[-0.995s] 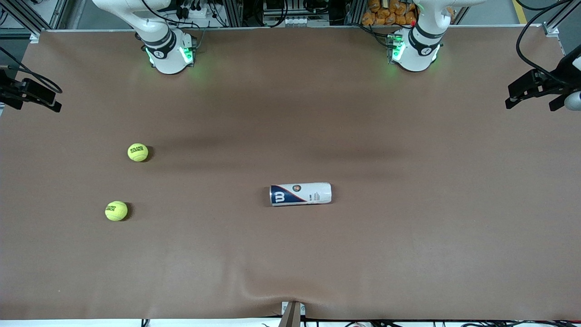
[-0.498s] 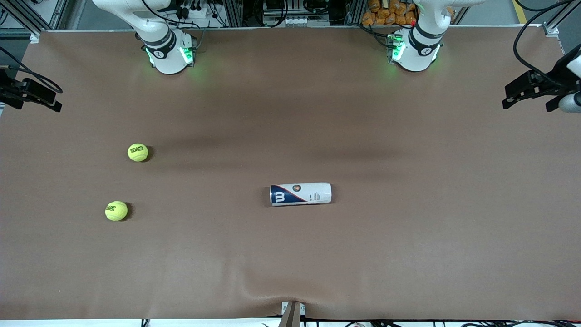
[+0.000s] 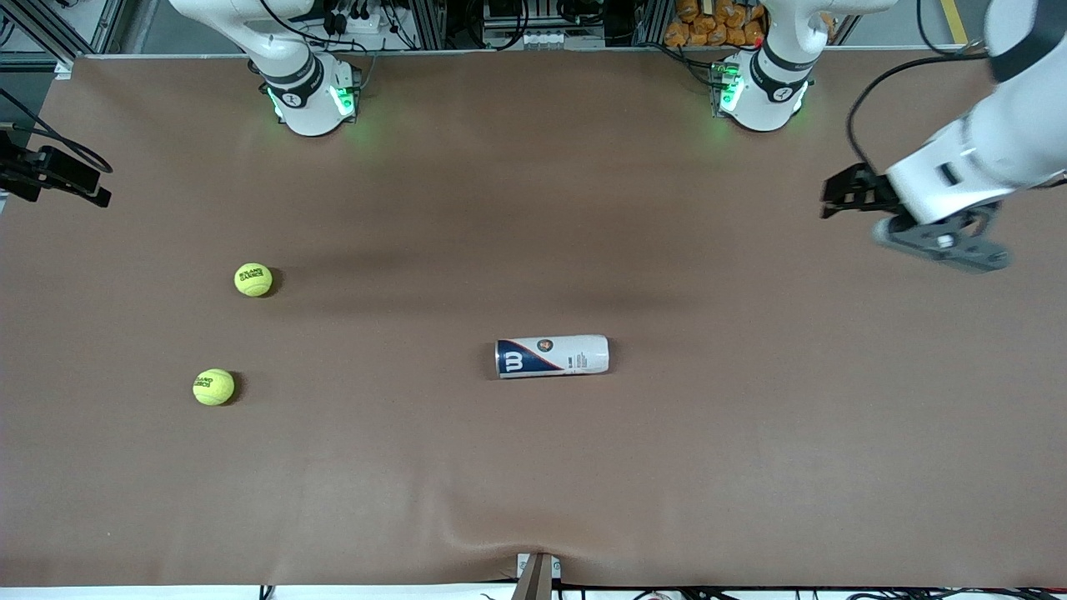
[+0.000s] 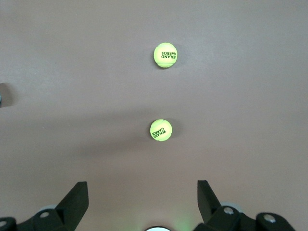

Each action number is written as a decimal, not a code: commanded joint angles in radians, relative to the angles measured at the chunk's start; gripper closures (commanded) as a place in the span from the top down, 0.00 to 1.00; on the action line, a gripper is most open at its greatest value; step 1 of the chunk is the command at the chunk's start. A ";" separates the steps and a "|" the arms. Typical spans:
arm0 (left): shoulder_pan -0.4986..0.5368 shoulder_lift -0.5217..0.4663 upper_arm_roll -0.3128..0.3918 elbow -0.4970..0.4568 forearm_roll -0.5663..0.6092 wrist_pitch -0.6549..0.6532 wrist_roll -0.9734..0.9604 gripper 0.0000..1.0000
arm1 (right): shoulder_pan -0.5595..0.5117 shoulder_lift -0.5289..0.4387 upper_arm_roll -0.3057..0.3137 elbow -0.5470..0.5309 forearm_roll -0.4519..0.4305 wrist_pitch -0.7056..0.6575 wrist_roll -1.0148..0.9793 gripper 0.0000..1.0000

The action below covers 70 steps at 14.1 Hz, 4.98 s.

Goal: Insert tennis ball vertically with right arm
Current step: 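Reach the left gripper down to the white-and-blue tennis ball can, then close the left gripper around the middle of the can, then lift the can with the left gripper while the right gripper reaches a ball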

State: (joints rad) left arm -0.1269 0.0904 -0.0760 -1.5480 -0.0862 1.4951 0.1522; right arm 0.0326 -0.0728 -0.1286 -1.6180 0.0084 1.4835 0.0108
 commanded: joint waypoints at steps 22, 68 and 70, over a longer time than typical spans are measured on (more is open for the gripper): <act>-0.376 0.592 -0.076 0.213 0.132 0.551 0.676 1.00 | -0.118 0.008 0.006 -0.011 -0.001 0.035 0.003 1.00; -0.473 0.795 -0.025 0.243 0.250 0.823 0.649 0.71 | -0.007 0.148 0.010 -0.066 0.005 0.047 0.026 1.00; -0.456 0.787 -0.044 0.246 0.247 0.823 0.664 0.59 | 0.001 0.156 0.010 -0.153 0.005 0.153 0.026 1.00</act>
State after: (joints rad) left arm -0.5908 0.8956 -0.1118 -1.3061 0.1468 2.3154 0.8206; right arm 0.0217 0.1009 -0.1134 -1.6684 0.0098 1.5478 0.0478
